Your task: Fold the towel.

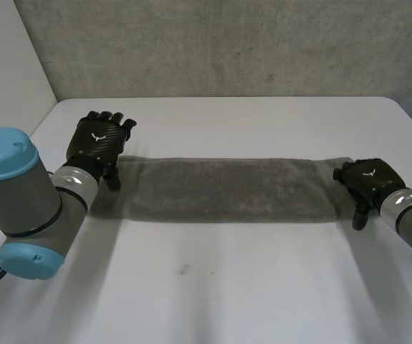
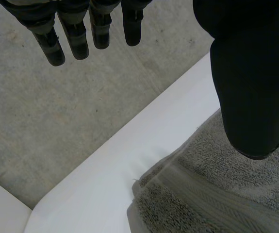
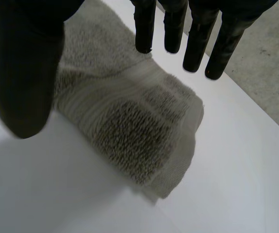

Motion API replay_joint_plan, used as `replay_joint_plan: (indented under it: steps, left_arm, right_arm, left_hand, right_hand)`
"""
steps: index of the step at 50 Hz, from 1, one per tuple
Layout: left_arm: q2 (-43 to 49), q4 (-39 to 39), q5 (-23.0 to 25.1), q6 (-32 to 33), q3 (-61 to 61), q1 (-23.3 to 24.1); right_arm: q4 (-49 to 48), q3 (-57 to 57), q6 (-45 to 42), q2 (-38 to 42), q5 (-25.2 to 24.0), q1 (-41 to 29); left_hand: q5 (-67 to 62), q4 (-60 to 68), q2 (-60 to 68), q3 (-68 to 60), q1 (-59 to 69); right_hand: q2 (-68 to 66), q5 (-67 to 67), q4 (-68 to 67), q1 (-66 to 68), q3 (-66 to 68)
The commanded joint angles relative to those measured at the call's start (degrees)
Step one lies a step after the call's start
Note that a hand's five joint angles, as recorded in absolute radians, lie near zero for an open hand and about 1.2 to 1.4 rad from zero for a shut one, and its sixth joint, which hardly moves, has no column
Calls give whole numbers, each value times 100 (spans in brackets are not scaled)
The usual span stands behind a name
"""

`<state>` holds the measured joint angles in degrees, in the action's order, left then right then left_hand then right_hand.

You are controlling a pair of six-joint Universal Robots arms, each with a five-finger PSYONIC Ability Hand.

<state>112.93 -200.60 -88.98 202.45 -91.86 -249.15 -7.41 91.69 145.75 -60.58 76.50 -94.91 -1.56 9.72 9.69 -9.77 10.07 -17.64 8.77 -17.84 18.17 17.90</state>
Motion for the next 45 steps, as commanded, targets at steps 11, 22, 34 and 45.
replay_joint_plan:
  steps: [11, 22, 34, 45]
  left_arm:
    - [27, -67, -5, 5, -86, 51]
    - [18, -67, -5, 5, -112, 51]
    - [18, -67, -40, -4, -121, 25]
    - [10, -84, -32, -4, -183, -37]
  right_arm:
    - [-718, -345, -865, 671, 278, 500]
    - [-429, -784, -2110, 566, 454, 1720]
    - [-209, -1899, -1271, 187, 673, -217]
    - [-261, -2726, -733, 1099, 893, -3276]
  left_hand:
    - [134, 49, 52, -45, 15]
    - [134, 49, 52, -45, 15]
    - [118, 66, 69, -61, 31]
    - [117, 66, 69, -61, 32]
  right_hand:
    - [-6236, 6123, -6216, 6183, 6210]
    - [-6236, 6123, -6216, 6183, 6210]
    - [-6236, 6123, -6216, 6183, 6210]
    - [-6236, 6123, -6216, 6183, 6210]
